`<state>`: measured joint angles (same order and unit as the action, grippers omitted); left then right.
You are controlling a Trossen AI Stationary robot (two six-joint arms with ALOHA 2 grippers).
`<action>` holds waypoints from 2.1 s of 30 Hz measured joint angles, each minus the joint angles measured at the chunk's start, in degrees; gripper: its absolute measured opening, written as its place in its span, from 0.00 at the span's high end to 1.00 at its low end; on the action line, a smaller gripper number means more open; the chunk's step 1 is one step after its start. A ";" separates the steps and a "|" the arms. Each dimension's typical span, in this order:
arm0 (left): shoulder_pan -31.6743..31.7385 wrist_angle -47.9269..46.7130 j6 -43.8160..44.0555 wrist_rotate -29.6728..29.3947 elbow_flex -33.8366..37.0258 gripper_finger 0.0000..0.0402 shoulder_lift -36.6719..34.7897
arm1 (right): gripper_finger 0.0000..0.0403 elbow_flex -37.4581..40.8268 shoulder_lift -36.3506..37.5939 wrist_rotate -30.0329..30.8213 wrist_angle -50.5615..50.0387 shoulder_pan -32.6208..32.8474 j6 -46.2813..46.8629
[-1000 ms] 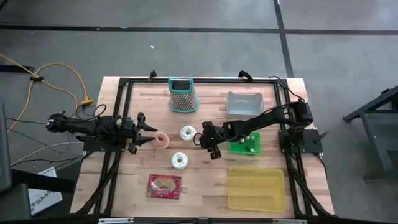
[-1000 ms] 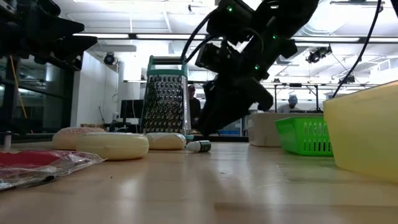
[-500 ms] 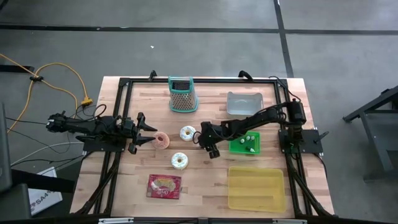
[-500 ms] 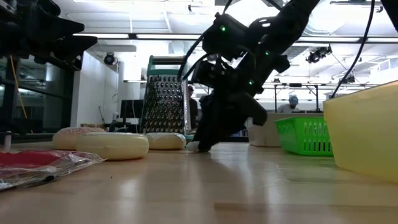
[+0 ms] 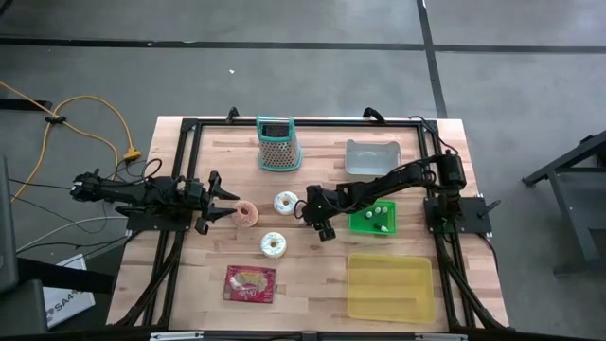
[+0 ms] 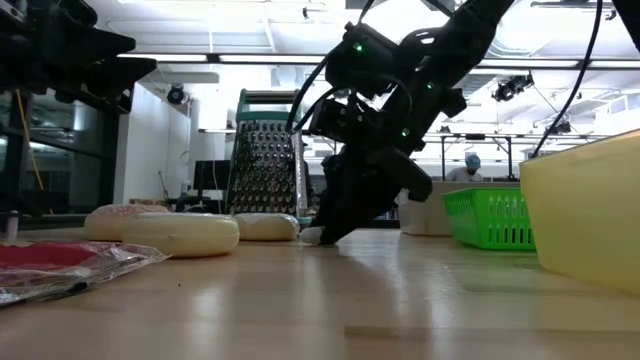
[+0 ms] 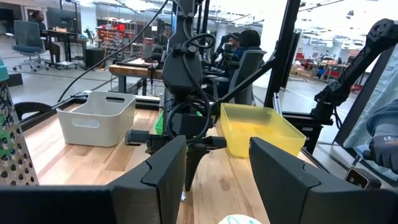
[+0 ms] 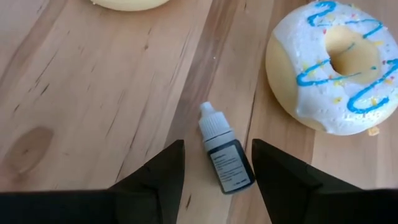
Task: Pick & Place Food Item
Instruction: Put the black food coloring bottle into the green bin
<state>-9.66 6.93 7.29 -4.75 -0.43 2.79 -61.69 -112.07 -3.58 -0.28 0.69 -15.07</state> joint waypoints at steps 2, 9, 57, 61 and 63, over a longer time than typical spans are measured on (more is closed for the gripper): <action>0.00 -0.01 0.00 0.02 0.00 0.58 0.00 | 0.57 0.00 0.00 0.00 -0.12 0.00 0.00; -0.01 0.00 0.00 0.00 0.00 0.58 0.00 | 0.69 0.00 0.00 -0.02 -0.38 0.00 0.02; 0.01 0.41 0.00 -0.02 0.00 0.58 0.79 | 0.83 1.24 21.68 10.66 -25.73 4.96 21.57; 0.00 0.99 0.00 -0.02 0.00 0.58 0.99 | 0.83 3.68 25.00 11.91 -28.68 5.88 27.01; 0.01 1.07 0.00 0.02 0.00 0.58 1.01 | 0.83 5.24 26.75 12.23 -27.66 6.59 29.39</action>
<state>-9.65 8.00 7.29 -4.74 -0.43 3.80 -56.45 -85.32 8.65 -27.94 7.28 14.32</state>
